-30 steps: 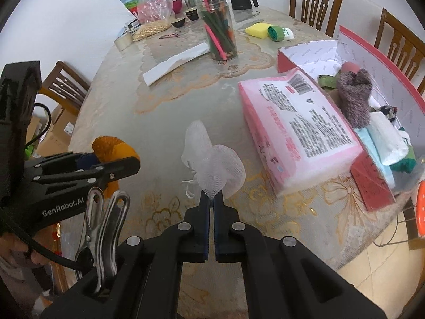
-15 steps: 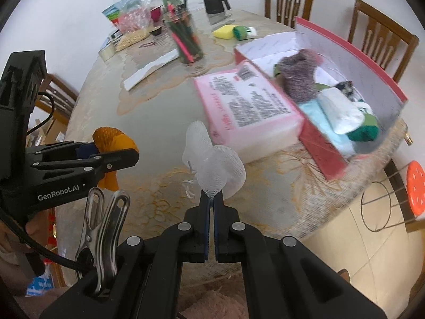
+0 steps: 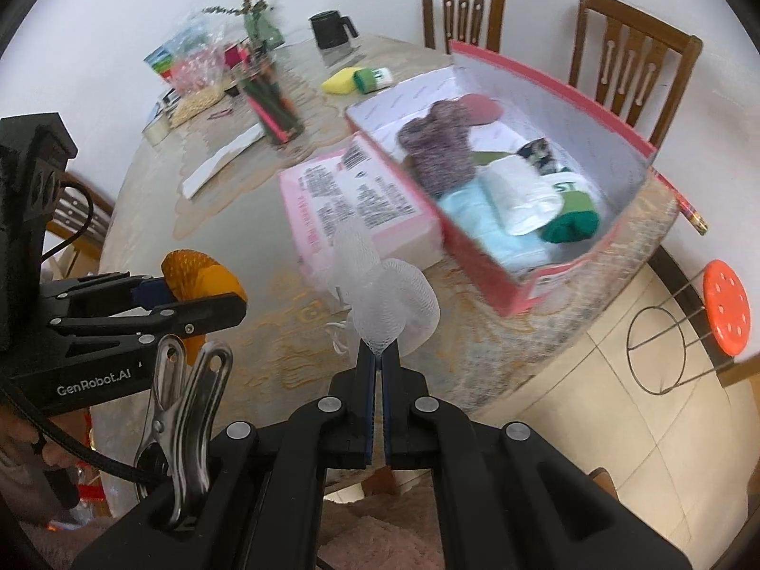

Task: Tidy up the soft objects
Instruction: 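Carry the orange cloth and white mesh puff with both tools over the box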

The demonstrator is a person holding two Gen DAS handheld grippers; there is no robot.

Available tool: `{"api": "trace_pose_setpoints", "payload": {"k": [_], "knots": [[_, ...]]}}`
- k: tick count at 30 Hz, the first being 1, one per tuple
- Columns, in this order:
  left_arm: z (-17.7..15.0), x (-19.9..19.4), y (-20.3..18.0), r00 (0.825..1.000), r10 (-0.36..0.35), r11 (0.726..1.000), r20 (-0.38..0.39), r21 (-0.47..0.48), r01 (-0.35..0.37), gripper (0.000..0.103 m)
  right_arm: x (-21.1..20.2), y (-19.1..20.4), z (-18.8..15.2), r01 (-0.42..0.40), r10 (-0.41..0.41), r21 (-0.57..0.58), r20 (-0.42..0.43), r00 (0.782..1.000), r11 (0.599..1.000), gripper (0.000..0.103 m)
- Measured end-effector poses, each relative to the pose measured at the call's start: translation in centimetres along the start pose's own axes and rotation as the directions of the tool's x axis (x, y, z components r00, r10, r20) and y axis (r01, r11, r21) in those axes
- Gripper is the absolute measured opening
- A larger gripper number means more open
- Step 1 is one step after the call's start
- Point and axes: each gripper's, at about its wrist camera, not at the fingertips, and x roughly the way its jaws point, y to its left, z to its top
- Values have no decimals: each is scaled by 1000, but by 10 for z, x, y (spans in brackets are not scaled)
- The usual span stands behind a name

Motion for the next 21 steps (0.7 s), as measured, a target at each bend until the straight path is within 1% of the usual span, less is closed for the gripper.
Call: {"api": "trace_pose_setpoints", "payload": {"k": [7,13,21], "knots": [[19,4,-26,1000,-28,999,8,40,28,39,-11,-23,8,30,-30,19,27,999,999,3],[36,10,-51,998,-55,995,5,78,54,39,-15,-42,17,40,-42,38,42,998,998,3],[65,20,-78,998,-67,993,21,104,65,39,-19,-72,36,51,-54,50,69,996,997,3]]}}
